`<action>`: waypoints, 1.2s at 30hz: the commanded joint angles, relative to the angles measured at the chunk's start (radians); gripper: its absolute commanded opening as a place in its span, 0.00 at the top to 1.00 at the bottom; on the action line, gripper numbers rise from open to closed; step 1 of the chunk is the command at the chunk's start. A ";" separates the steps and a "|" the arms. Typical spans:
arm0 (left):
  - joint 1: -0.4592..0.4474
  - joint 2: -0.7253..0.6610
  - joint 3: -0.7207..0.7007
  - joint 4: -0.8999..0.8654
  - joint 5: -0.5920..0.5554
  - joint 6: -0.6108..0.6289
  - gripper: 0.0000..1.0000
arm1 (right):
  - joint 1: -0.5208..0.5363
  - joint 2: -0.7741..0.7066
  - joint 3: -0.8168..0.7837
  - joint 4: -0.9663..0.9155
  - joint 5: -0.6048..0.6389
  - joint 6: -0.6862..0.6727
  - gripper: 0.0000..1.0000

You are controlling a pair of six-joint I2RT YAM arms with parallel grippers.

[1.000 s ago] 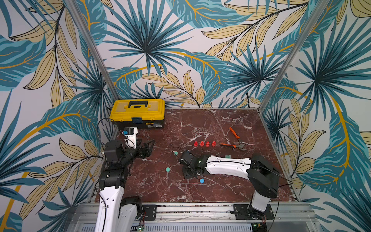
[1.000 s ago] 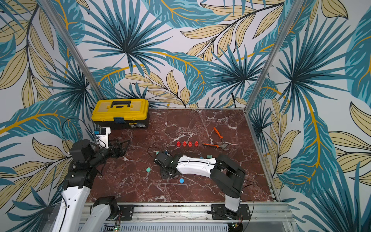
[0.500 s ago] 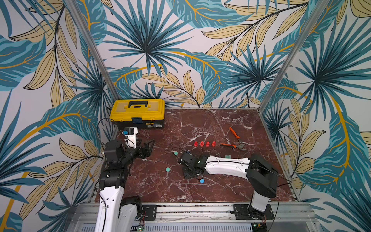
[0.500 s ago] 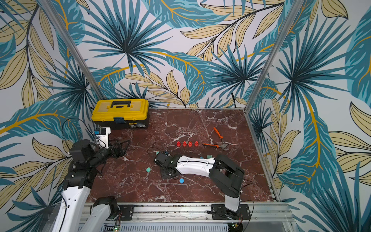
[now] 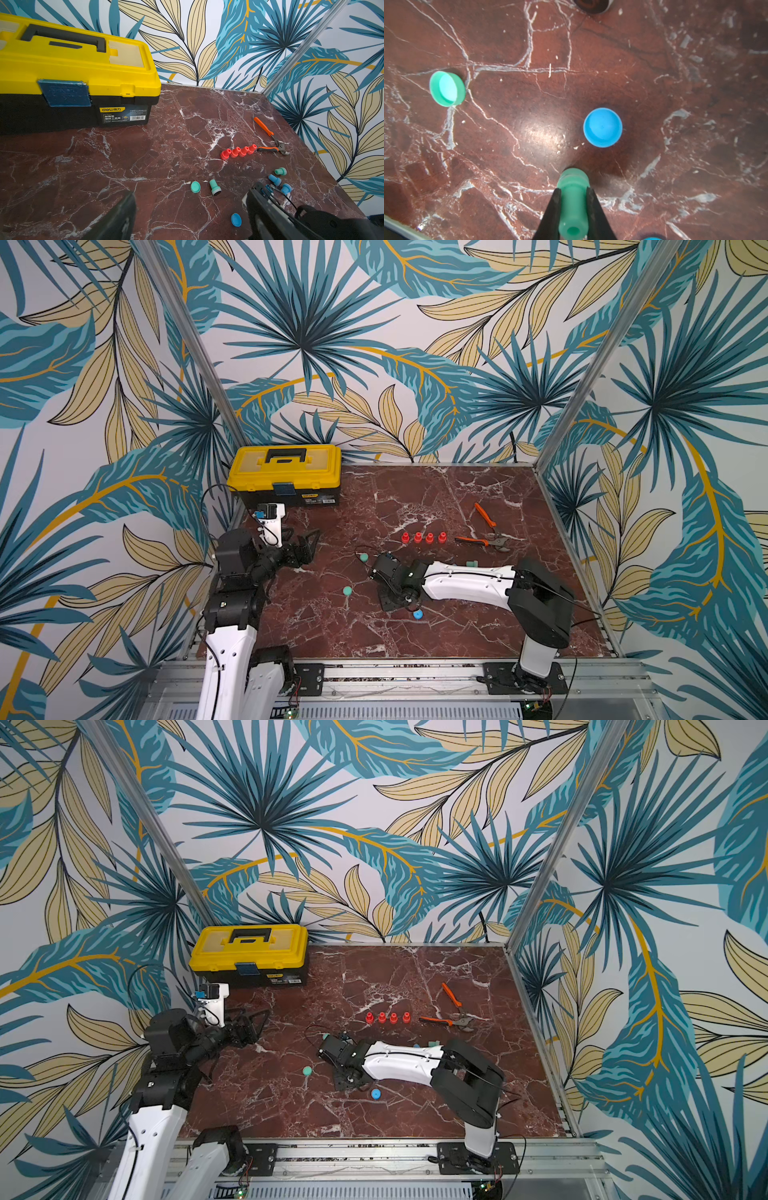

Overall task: Close the stamp cap
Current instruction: Close the cover of the stamp.

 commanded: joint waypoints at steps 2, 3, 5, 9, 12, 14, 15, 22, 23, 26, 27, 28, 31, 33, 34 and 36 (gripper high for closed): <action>0.008 -0.003 -0.009 0.020 0.007 0.010 0.15 | 0.001 0.108 0.012 -0.072 -0.039 -0.028 0.94; 0.008 -0.003 -0.009 0.020 0.007 0.010 0.15 | 0.000 0.121 0.020 -0.079 -0.044 -0.032 0.94; 0.007 -0.003 -0.009 0.020 0.007 0.010 0.15 | 0.001 0.149 0.033 -0.093 -0.053 -0.039 0.95; 0.009 0.001 -0.008 0.020 0.009 0.008 0.15 | 0.003 0.192 0.054 -0.137 -0.053 -0.045 0.97; 0.010 0.004 -0.007 0.020 0.010 0.009 0.15 | 0.005 0.215 0.068 -0.191 -0.025 -0.053 0.99; 0.009 0.004 -0.006 0.020 0.010 0.008 0.15 | 0.010 0.227 0.080 -0.232 0.008 -0.060 1.00; 0.010 0.004 -0.006 0.020 0.012 0.008 0.15 | 0.011 0.233 0.088 -0.255 0.024 -0.065 1.00; 0.011 0.004 -0.006 0.020 0.015 0.008 0.15 | 0.044 0.325 0.171 -0.377 0.102 -0.116 1.00; 0.011 0.004 -0.006 0.020 0.015 0.008 0.15 | 0.046 0.340 0.176 -0.378 0.096 -0.120 1.00; 0.012 0.000 -0.009 0.019 0.015 0.007 0.15 | 0.052 0.370 0.188 -0.383 0.082 -0.124 1.00; 0.012 0.001 -0.009 0.020 0.016 0.007 0.15 | 0.053 0.376 0.190 -0.383 0.078 -0.126 1.00; 0.013 0.001 -0.009 0.019 0.015 0.007 0.15 | 0.053 0.376 0.192 -0.382 0.074 -0.125 1.00; 0.013 0.001 -0.008 0.020 0.015 0.007 0.15 | 0.051 0.349 0.195 -0.372 0.062 -0.125 1.00; 0.014 0.001 -0.008 0.019 0.015 0.006 0.15 | 0.051 0.307 0.204 -0.362 0.048 -0.122 1.00; 0.014 0.001 -0.008 0.020 0.015 0.007 0.15 | 0.050 0.278 0.215 -0.356 0.046 -0.121 1.00; 0.014 0.001 -0.008 0.020 0.015 0.007 0.15 | 0.046 0.220 0.232 -0.343 0.046 -0.115 1.00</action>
